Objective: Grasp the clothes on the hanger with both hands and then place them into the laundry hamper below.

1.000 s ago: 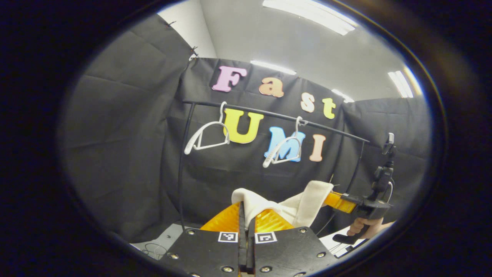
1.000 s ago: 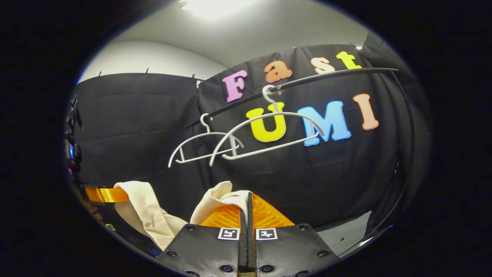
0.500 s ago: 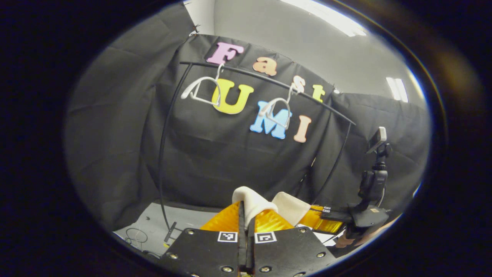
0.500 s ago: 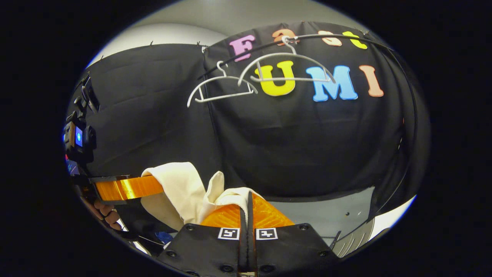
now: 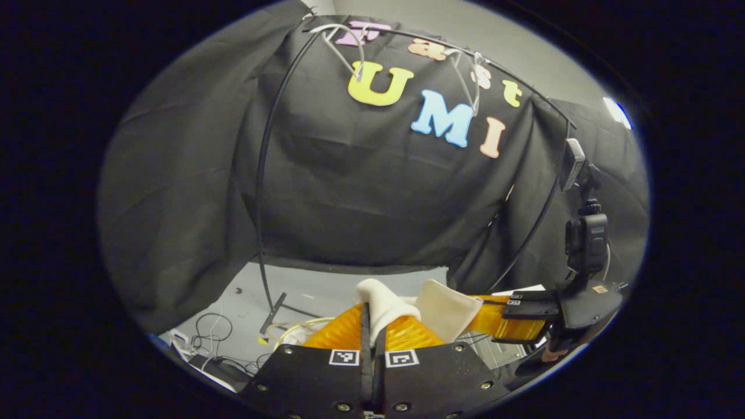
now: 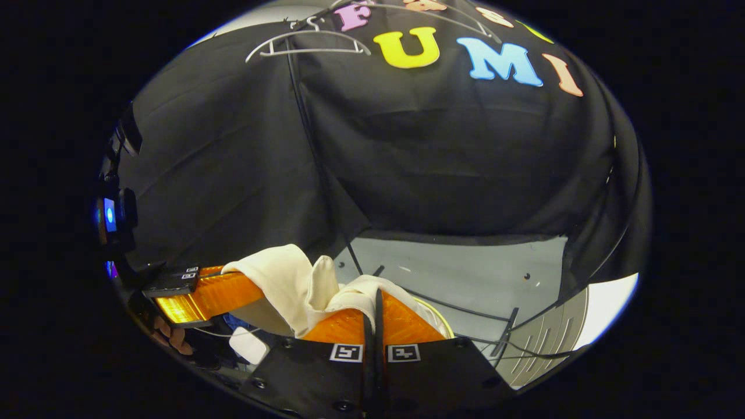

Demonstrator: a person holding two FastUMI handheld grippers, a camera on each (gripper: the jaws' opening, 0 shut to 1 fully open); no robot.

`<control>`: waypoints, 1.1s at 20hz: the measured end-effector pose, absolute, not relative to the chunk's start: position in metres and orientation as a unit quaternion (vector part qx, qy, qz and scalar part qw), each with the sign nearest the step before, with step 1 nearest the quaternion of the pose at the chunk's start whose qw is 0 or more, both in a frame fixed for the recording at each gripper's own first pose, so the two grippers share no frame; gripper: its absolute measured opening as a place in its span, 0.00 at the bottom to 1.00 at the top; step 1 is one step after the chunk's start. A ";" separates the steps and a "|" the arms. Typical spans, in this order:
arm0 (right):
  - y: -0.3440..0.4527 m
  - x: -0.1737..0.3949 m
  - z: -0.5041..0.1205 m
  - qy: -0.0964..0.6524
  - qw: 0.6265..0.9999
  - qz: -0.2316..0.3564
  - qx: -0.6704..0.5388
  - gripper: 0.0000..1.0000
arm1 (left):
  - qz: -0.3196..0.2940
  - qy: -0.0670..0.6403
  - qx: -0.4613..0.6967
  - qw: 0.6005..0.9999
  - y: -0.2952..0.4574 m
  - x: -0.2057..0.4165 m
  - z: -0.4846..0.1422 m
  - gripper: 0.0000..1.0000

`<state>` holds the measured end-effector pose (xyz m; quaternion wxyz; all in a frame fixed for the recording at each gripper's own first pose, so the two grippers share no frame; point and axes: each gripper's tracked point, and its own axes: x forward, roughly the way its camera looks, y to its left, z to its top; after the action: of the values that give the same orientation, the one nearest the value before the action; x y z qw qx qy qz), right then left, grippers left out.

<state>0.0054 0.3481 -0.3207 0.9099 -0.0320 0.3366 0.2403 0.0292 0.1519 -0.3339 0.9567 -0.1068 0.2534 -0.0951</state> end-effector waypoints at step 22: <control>0.338 0.033 -0.669 0.534 0.807 0.205 -0.144 0.01 | 0.041 0.503 -0.154 0.849 0.204 0.054 -0.775 0.02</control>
<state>0.0327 0.3376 -0.6686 0.8073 -0.1443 0.5344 0.2049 0.0544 0.2041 -0.7750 0.8493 -0.1542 0.5032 0.0413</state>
